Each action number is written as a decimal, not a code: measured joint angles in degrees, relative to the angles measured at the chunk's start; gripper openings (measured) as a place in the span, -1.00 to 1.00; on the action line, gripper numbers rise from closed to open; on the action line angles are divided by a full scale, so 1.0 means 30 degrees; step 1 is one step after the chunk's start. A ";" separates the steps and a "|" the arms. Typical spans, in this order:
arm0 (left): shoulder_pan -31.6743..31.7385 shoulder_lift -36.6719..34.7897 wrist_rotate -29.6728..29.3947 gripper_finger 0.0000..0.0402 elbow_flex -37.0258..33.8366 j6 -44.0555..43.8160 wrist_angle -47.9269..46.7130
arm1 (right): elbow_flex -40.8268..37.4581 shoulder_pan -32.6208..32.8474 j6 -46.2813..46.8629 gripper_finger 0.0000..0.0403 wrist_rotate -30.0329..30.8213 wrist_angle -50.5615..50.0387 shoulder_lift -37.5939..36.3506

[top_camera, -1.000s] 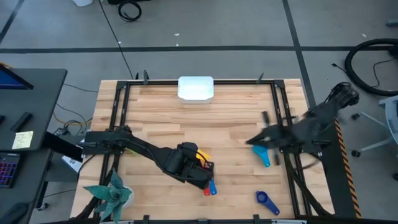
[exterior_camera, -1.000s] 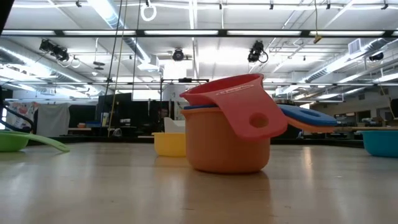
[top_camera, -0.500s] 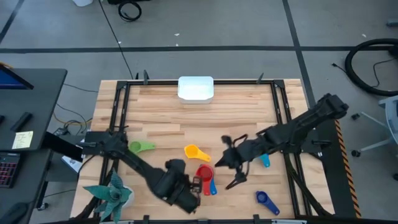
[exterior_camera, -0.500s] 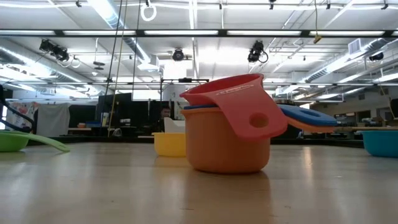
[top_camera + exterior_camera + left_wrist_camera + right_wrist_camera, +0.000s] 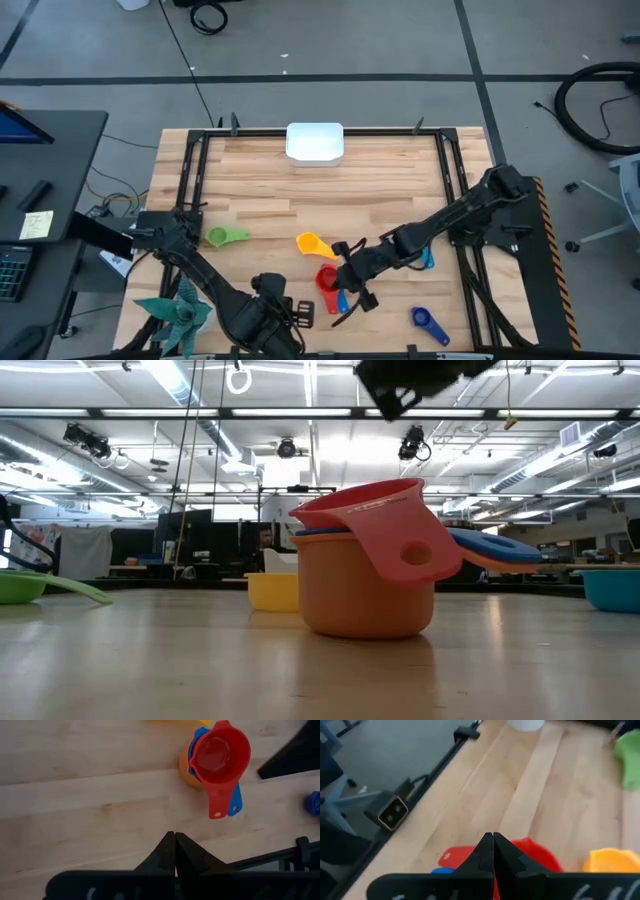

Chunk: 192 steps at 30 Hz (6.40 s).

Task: Nest measuring cups in basket
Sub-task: Stack the red measuring cup on top of the blue measuring cup, then stack the light blue measuring cup on top of the red measuring cup

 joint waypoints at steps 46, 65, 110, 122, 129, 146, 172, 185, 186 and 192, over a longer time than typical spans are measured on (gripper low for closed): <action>0.2701 -0.0109 0.1152 -0.95 0.0000 0.7263 0.0444 | 0.0007 -0.2975 -0.2031 -0.99 0.1289 -0.5730 -1.3311; 0.5072 -0.0109 0.1406 -0.94 0.0000 1.7706 0.0597 | 0.0000 -0.2169 0.3934 -0.83 0.0708 -1.5012 -1.8482; 0.3827 -0.0109 0.1777 -0.94 0.0000 1.8462 0.0484 | -0.7554 -0.5818 1.6771 -0.35 -0.0369 -2.1381 -1.0988; 0.3832 -0.0109 0.1779 -0.94 0.0000 1.8409 0.0675 | -1.1710 -0.5821 1.6501 -0.35 -0.0408 -1.6253 -1.0995; 0.3848 -0.0109 0.1784 -0.94 0.0000 1.8401 0.0699 | -1.2575 -0.5813 1.6021 -0.35 -0.1752 -1.5785 -1.0995; 0.3885 -0.0109 0.1778 -0.94 0.0000 1.8389 0.0733 | -0.9815 -0.7894 1.1997 -0.36 -0.4012 -1.6904 -1.0995; 0.3834 -0.0109 0.1821 -0.94 0.0000 1.8374 0.1639 | -1.0254 -0.7209 1.7260 -0.36 -0.4413 -1.4983 -1.0482; 0.3848 -0.0109 0.1821 -0.94 0.0000 1.8452 0.1647 | -1.0361 -0.6513 1.4957 -0.52 -0.3151 -1.3662 -0.6420; 0.3848 -0.0109 0.1815 -0.94 0.0000 1.8474 0.1647 | -1.0350 -0.6513 1.4787 -0.60 -0.3295 -1.3544 -0.6115; 0.3848 -0.0109 0.1814 -0.94 0.0000 1.8491 0.1637 | -0.9408 -0.6392 1.3520 -0.88 -0.2545 -1.4680 -0.5554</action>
